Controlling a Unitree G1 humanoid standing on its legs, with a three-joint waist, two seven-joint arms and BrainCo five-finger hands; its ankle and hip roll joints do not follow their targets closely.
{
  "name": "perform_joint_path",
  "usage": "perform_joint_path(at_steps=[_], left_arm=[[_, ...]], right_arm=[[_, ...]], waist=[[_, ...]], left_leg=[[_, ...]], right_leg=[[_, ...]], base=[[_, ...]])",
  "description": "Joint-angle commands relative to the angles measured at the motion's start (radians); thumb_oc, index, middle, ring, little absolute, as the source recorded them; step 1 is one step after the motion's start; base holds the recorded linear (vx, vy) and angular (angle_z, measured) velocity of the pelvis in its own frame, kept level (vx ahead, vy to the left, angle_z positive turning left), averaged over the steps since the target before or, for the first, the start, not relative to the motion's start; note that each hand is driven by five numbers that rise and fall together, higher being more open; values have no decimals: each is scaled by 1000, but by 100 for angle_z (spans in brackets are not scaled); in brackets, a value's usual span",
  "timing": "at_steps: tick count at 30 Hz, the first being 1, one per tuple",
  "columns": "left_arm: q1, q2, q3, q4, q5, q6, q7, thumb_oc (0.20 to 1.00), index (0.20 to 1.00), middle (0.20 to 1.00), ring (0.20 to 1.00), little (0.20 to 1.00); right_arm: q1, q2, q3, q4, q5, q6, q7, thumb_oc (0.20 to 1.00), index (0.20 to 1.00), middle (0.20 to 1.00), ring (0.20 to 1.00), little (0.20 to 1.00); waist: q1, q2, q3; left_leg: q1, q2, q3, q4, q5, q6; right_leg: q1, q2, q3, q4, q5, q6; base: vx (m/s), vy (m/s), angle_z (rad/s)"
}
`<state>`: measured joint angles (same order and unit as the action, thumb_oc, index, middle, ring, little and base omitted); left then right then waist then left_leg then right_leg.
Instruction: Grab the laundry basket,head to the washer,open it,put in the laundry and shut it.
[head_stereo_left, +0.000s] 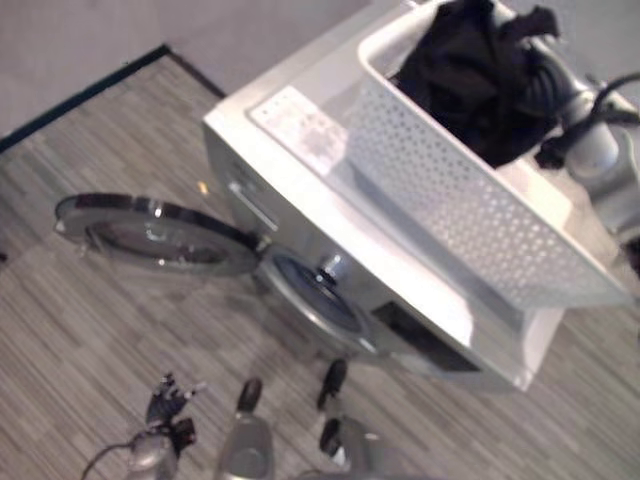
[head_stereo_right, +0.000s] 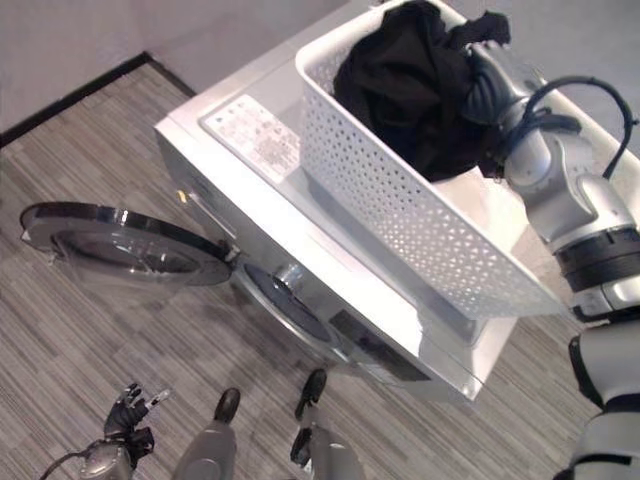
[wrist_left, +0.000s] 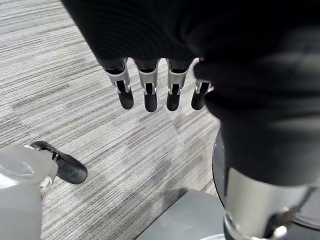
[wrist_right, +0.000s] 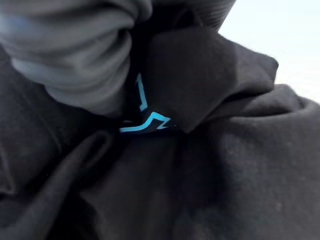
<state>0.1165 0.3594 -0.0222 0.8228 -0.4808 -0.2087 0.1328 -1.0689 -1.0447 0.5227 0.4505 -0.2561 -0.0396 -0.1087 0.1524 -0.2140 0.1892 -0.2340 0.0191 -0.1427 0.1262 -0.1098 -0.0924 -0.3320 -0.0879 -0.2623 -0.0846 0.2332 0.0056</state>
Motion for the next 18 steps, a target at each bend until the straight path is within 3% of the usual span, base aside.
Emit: perform_joint_path(at_steps=[1, 18], left_arm=[[-21, 36, 8, 46, 34, -16, 18, 1000, 1000, 1000, 1000, 1000], [-22, 59, -22, 68, 92, -26, 48, 1000, 1000, 1000, 1000, 1000]], right_arm=[[-72, -50, -81, 21, -46, 0, -99, 200, 200, 200, 200, 200], [-384, -140, 24, 226, -138, 60, -335, 200, 200, 200, 200, 200]], waist=[[8, 30, -4], [48, 11, -50]], left_leg=[[56, 32, 17, -170, 104, 75], [110, 28, 11, -170, 83, 80]], right_leg=[[164, -58, 0, 104, -208, 127], [221, -57, -2, 94, -221, 131]], base=[[0, 0, 0], [21, -2, -2]])
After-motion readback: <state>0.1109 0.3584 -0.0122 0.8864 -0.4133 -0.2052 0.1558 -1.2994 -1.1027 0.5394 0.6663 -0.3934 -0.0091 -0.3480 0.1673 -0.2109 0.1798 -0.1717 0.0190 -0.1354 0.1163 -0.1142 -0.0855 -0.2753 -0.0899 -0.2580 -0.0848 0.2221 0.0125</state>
